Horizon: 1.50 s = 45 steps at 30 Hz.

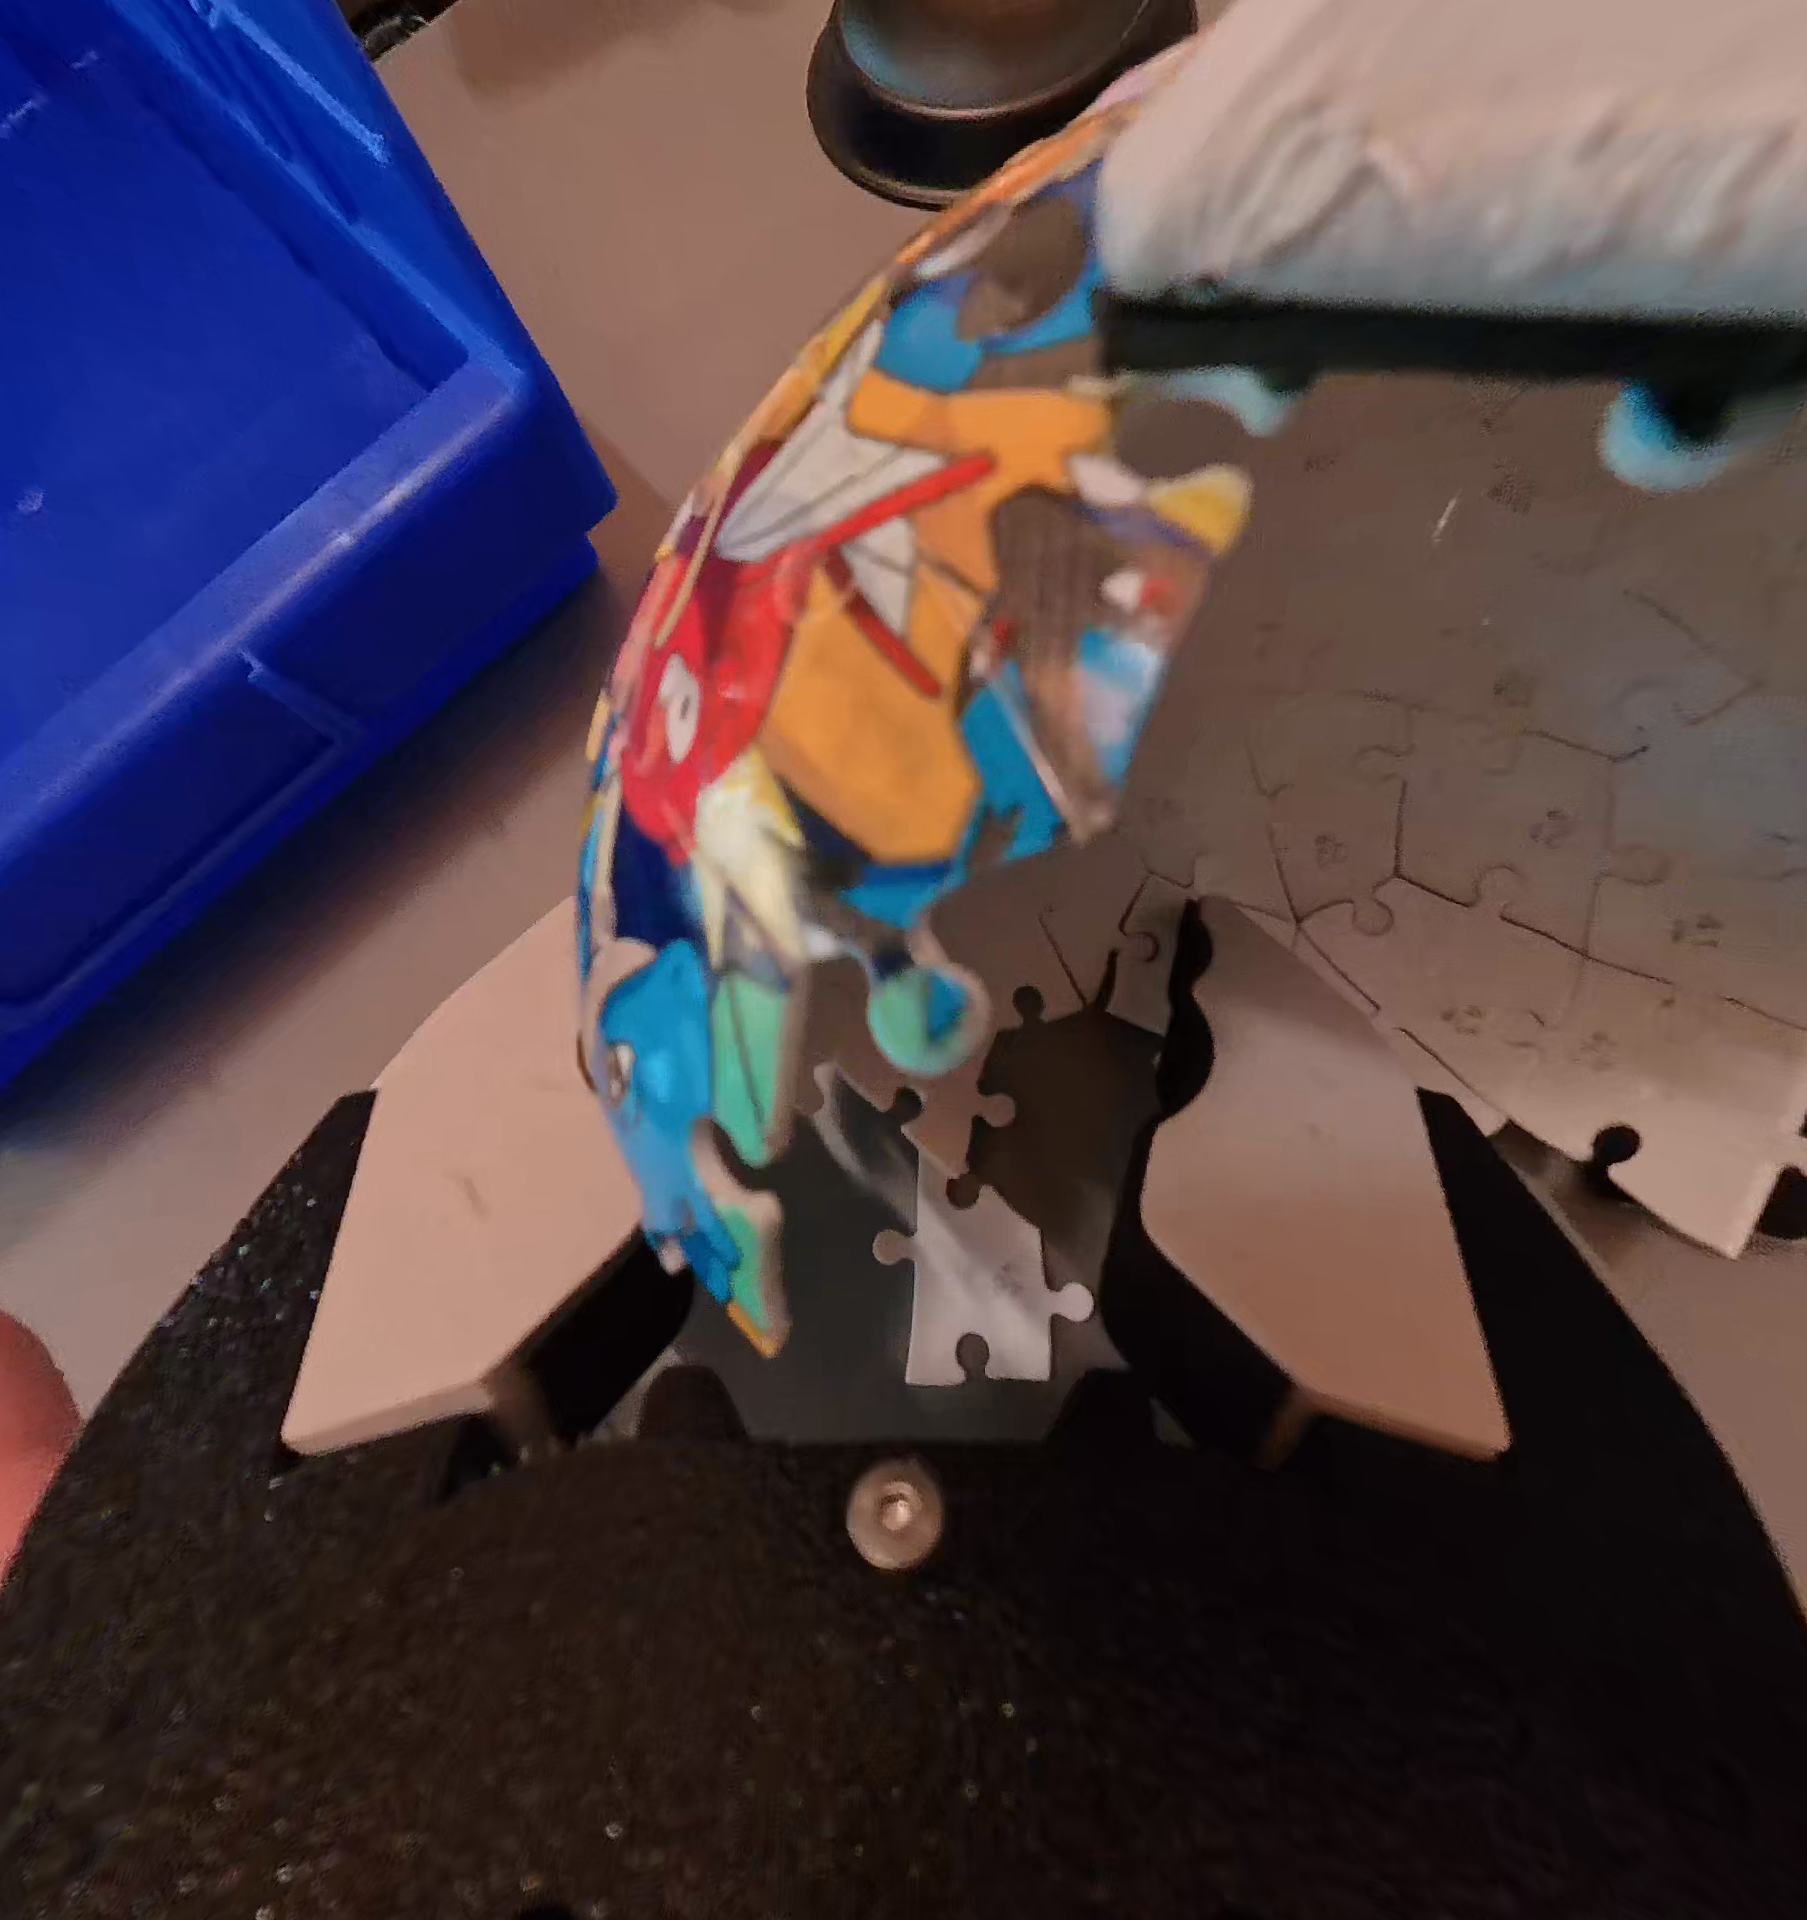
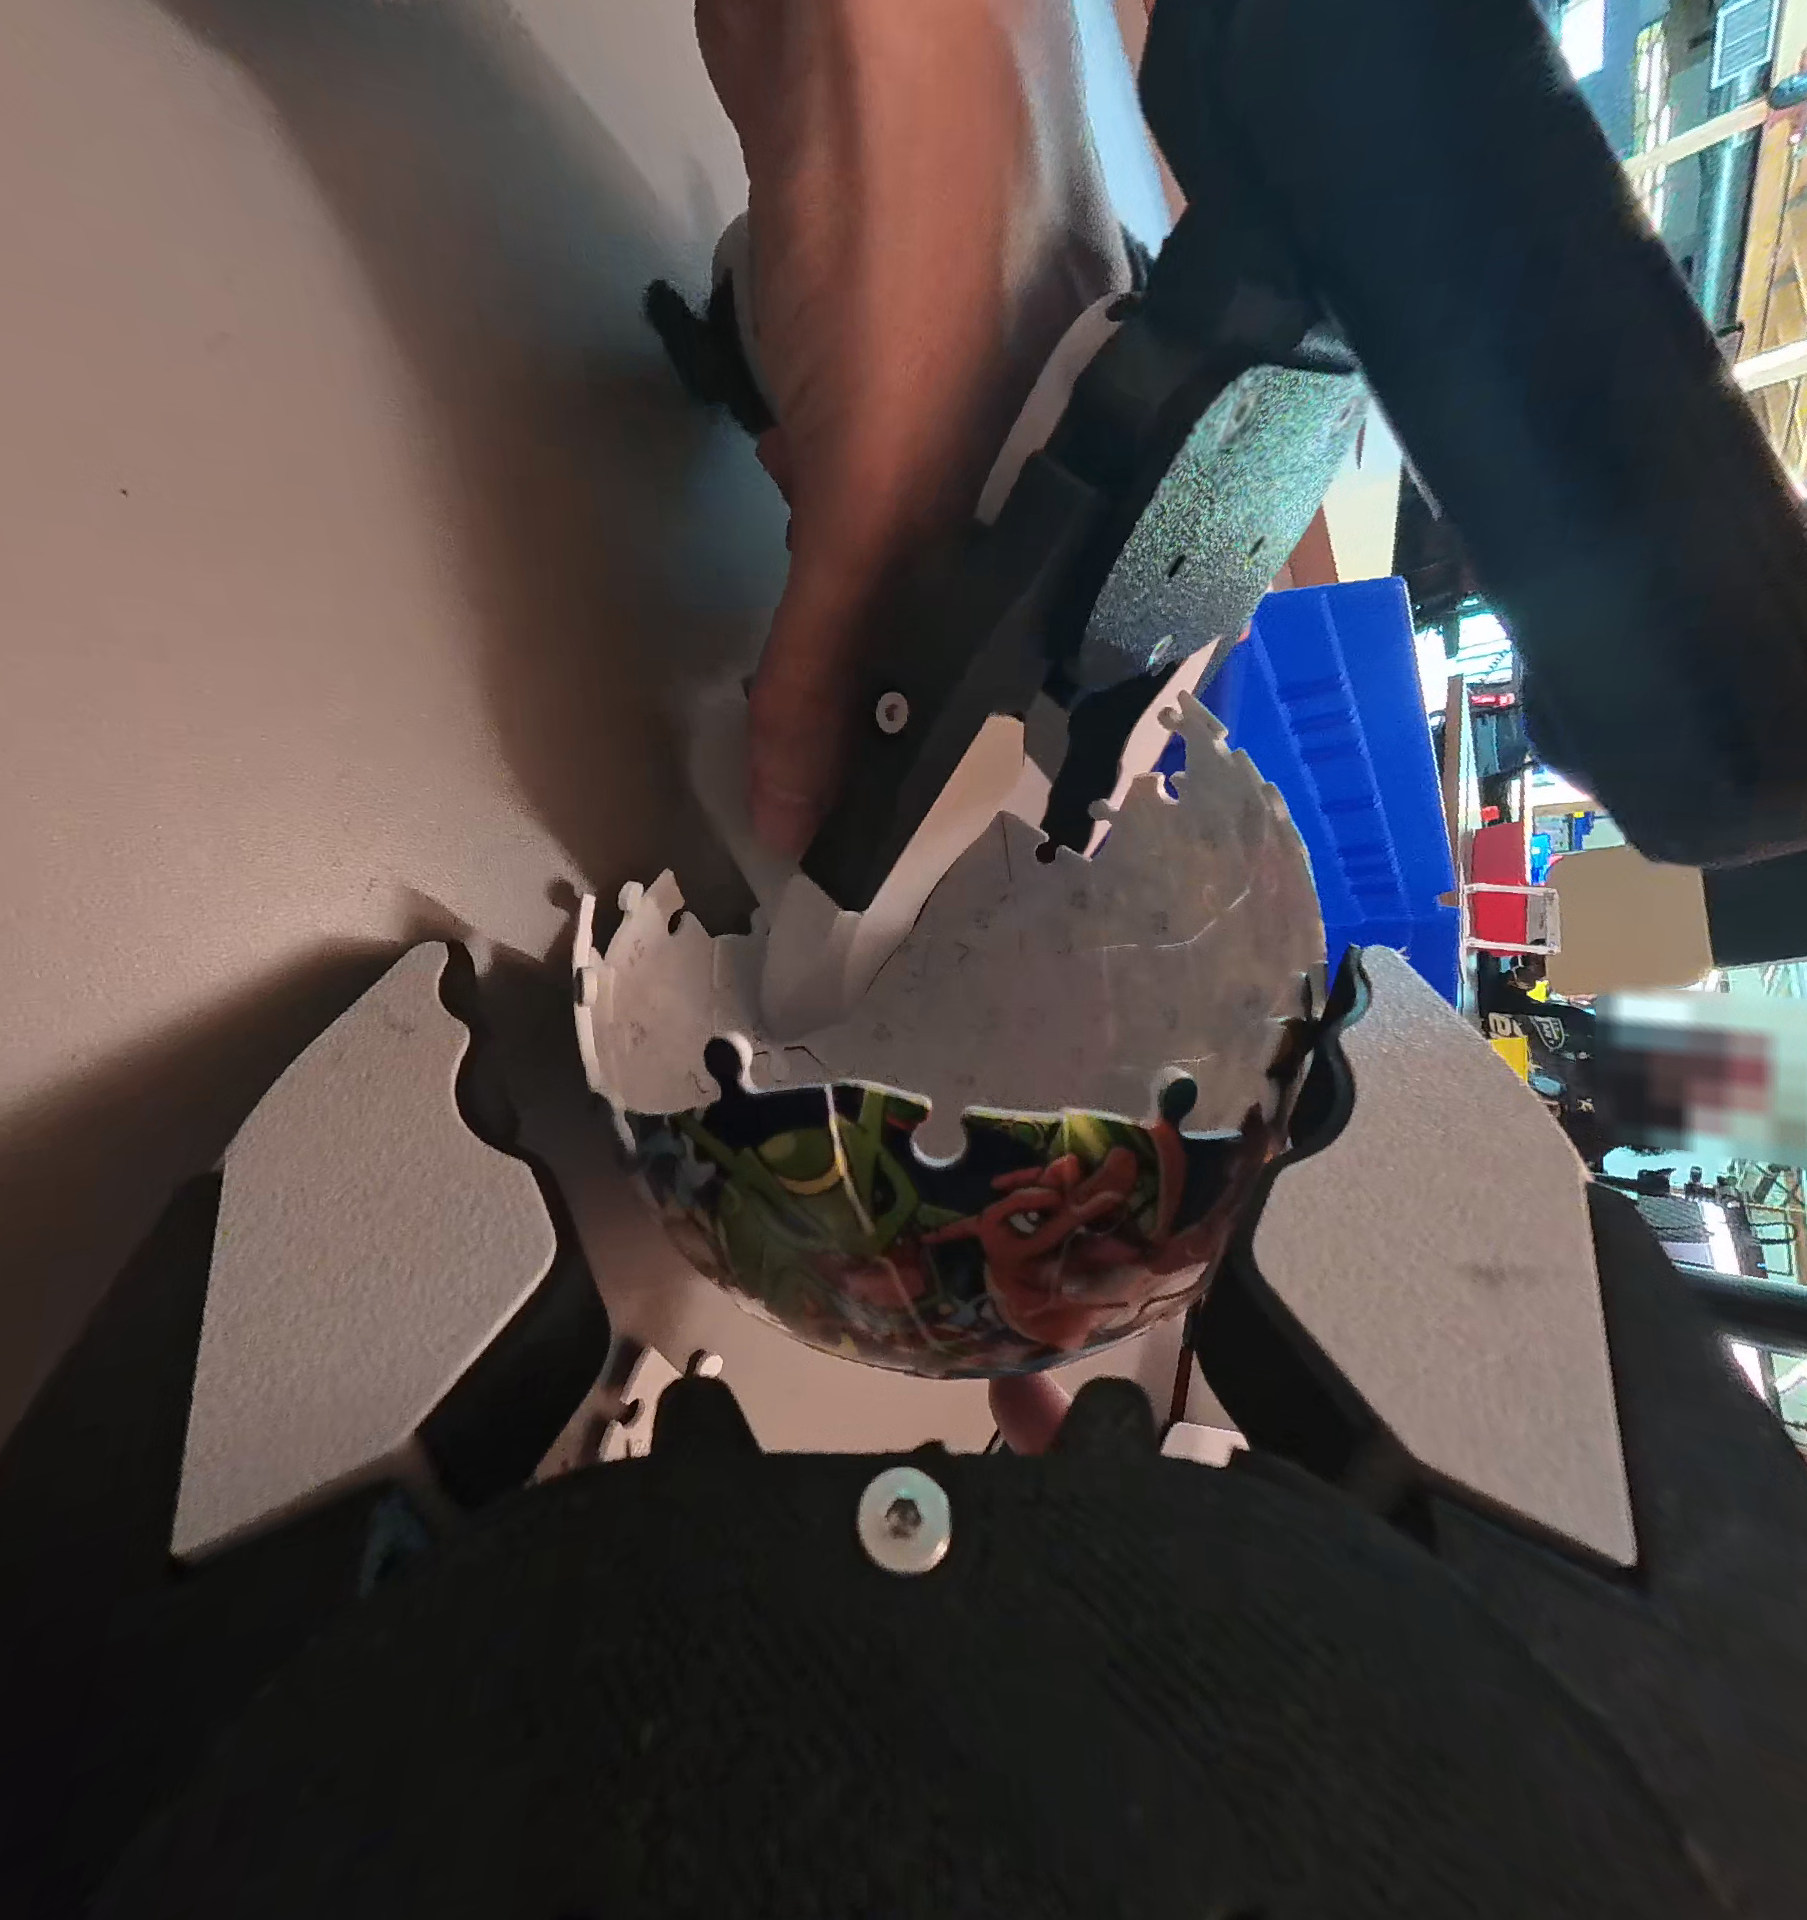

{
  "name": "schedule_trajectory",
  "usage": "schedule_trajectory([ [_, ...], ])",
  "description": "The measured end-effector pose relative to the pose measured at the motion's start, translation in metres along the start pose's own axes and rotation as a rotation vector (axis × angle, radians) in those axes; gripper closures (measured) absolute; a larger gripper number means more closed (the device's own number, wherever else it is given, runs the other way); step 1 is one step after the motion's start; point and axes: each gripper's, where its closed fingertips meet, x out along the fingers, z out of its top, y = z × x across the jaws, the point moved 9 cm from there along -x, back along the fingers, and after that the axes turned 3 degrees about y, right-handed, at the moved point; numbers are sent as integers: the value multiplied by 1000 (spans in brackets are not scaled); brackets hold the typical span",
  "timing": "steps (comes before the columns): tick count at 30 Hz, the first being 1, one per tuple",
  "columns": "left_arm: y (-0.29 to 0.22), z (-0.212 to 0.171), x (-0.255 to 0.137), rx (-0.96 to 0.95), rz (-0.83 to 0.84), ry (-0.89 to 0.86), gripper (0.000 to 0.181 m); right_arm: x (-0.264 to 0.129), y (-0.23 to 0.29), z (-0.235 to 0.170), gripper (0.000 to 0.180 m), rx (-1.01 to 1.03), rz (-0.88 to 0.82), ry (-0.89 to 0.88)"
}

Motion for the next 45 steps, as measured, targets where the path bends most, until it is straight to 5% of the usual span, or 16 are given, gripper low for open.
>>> schedule_trajectory([
  [8, 15, -2, -18, -130, 27, -133, 79, -1, -1, 0, 35, -20, -3, 25],
  [17, 6, -4, -4, -41, 50, 2, 79, 0, -1, -1, 35, -15, -6, 26],
  [45, 9, -6, -4, -12, 9, -2, 85, 0, -4, -3, 36, -64, 24, 19],
])
